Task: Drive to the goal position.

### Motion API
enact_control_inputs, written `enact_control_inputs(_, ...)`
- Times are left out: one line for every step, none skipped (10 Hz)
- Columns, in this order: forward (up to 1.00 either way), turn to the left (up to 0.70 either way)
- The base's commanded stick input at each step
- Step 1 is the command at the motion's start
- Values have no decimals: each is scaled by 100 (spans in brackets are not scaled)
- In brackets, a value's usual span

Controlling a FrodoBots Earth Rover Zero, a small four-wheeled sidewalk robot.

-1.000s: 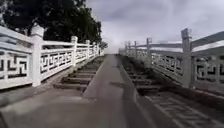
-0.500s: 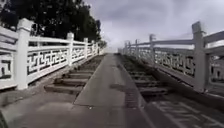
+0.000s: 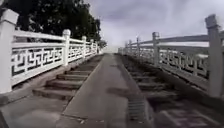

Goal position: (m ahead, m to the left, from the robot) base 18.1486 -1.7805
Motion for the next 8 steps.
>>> enact_control_inputs(70,0)
enact_control_inputs(70,0)
enact_control_inputs(70,0)
enact_control_inputs(70,0)
enact_control_inputs(70,0)
enact_control_inputs(70,0)
enact_control_inputs(70,0)
enact_control_inputs(70,0)
